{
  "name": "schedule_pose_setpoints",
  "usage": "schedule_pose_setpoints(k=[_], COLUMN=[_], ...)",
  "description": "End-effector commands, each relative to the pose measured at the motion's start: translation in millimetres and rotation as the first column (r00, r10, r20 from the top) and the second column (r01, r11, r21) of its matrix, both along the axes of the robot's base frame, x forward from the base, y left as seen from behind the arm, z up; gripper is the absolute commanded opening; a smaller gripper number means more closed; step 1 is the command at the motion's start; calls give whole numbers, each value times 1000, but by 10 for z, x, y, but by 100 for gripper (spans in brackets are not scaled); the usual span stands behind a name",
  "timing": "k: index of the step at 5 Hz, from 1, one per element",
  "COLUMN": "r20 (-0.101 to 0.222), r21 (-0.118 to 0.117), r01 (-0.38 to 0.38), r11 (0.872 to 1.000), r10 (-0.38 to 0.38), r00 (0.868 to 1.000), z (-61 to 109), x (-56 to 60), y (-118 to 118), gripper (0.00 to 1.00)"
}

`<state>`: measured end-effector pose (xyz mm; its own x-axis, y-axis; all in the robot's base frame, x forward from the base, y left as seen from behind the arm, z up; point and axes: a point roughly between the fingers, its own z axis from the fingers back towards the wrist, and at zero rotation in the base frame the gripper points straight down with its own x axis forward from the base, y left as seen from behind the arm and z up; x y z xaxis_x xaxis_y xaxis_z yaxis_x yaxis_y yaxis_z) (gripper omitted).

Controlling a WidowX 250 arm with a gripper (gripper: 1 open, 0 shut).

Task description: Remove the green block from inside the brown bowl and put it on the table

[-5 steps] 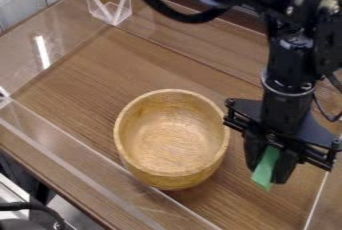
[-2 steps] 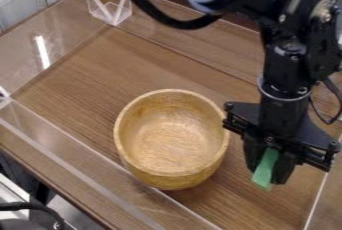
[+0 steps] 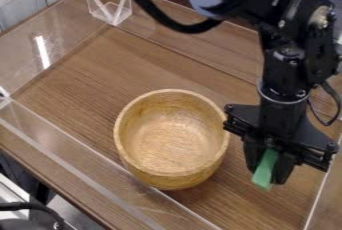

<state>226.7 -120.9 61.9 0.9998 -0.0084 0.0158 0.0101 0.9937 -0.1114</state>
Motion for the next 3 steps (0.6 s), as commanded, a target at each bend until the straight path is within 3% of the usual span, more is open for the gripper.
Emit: schedule_pose_setpoints(k=[1, 3], r20=[27, 17], r21=[-11, -4], r01=[-14, -23], r11=[1000, 1000], r10=[14, 23], r00=[1000, 1000], z=[43, 19], x=[66, 83], y=[19, 47], gripper=[0, 0])
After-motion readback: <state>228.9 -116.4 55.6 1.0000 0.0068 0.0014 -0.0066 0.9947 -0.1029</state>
